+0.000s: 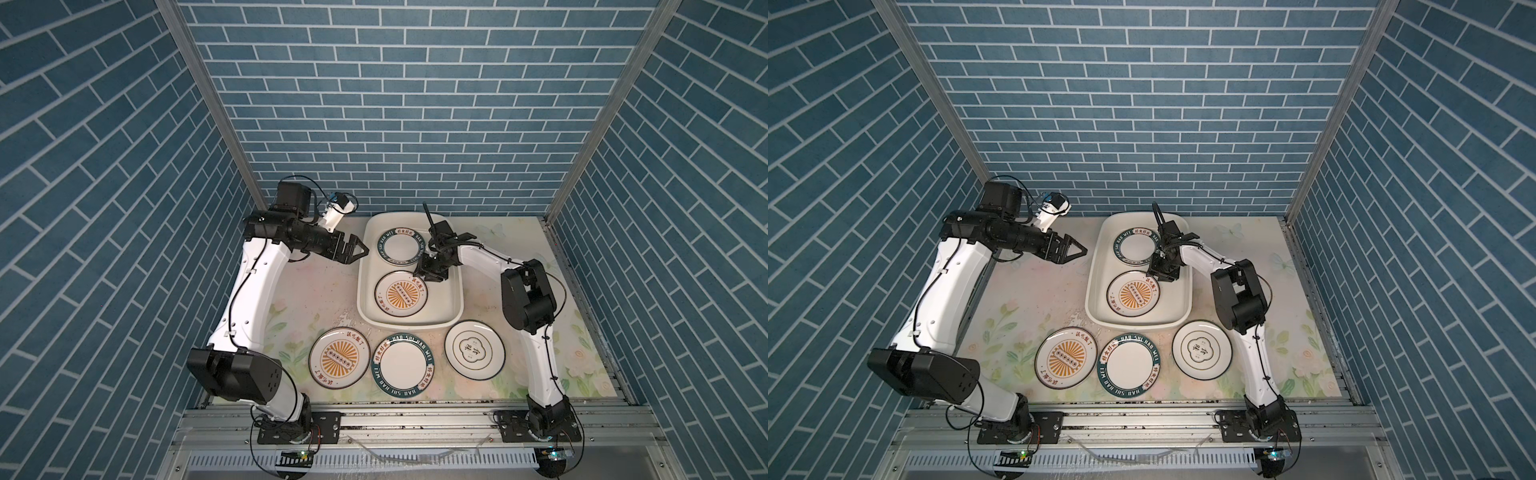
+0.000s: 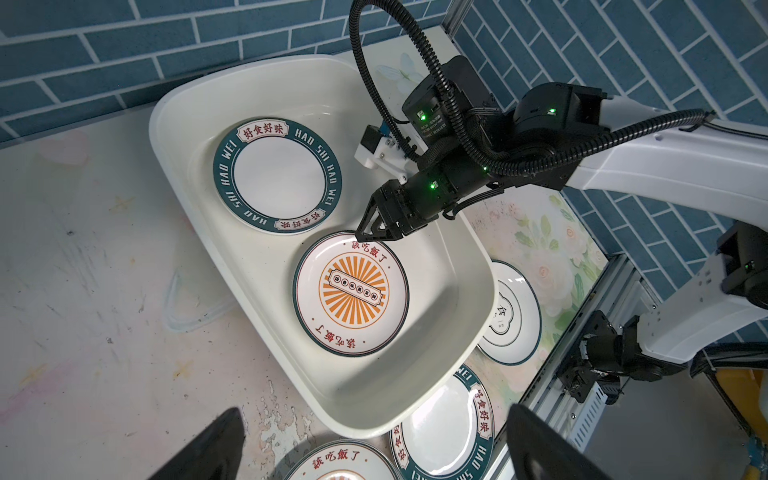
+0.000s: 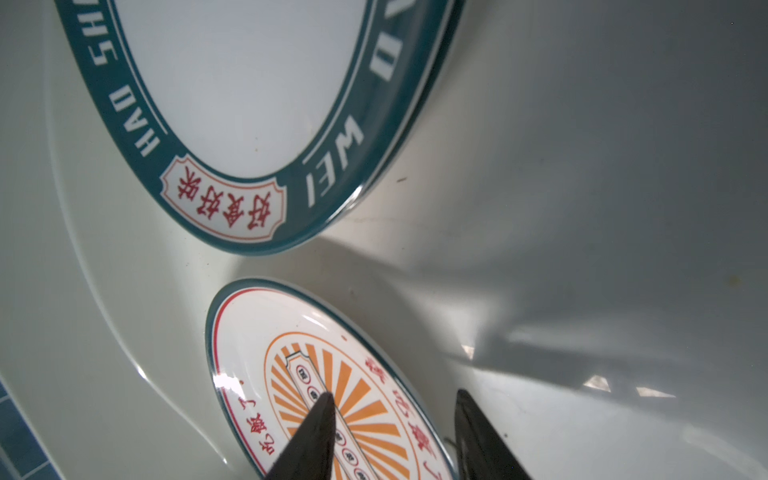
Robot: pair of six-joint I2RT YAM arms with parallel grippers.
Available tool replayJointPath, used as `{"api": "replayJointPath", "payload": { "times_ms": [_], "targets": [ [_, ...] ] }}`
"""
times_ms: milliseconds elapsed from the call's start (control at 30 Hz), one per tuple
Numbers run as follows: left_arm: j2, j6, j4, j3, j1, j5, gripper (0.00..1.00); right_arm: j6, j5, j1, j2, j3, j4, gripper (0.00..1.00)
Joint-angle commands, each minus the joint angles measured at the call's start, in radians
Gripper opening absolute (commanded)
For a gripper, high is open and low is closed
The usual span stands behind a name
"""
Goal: Place the plates into the plastic bin on the countertop
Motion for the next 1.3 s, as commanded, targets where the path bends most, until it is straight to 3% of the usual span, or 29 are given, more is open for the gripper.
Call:
{"api": "replayJointPath", "payload": {
  "times_ms": [0,267,500,700,867,1133,1267],
  "targets": [
    [-0.013,-0.007,0.01,-0.01,0.014,0.0,1.0,-0.007,0.092,-0.003,-0.115,0.034,0.016,0.48],
    [0.004,-0.007,-0.028,0.036,0.029,0.01,1.0,-0.043,0.211,-0.023,-0.352,0.003,0.03,0.48],
    [-0.028,0.036,-0.019,0.009,0.029,0.133,1.0,0.032,0.287,-0.053,-0.75,-0.386,0.048,0.48],
    [-0.016,0.066,-0.065,-0.004,0.029,0.263,1.0,0.17,0.317,-0.084,-1.118,-0.78,0.046,0.48],
    [-0.027,0.108,-0.094,-0.028,0.029,0.286,1.0,0.314,0.38,-0.089,-1.398,-1.037,-0.006,0.49],
    [-0.08,0.146,-0.101,-0.065,0.028,0.283,1.0,0.489,0.437,-0.091,-1.778,-1.249,-0.203,0.49],
    [-0.093,0.129,-0.082,-0.1,0.026,0.285,0.99,0.52,0.429,-0.091,-1.857,-1.301,-0.258,0.49]
  ]
}}
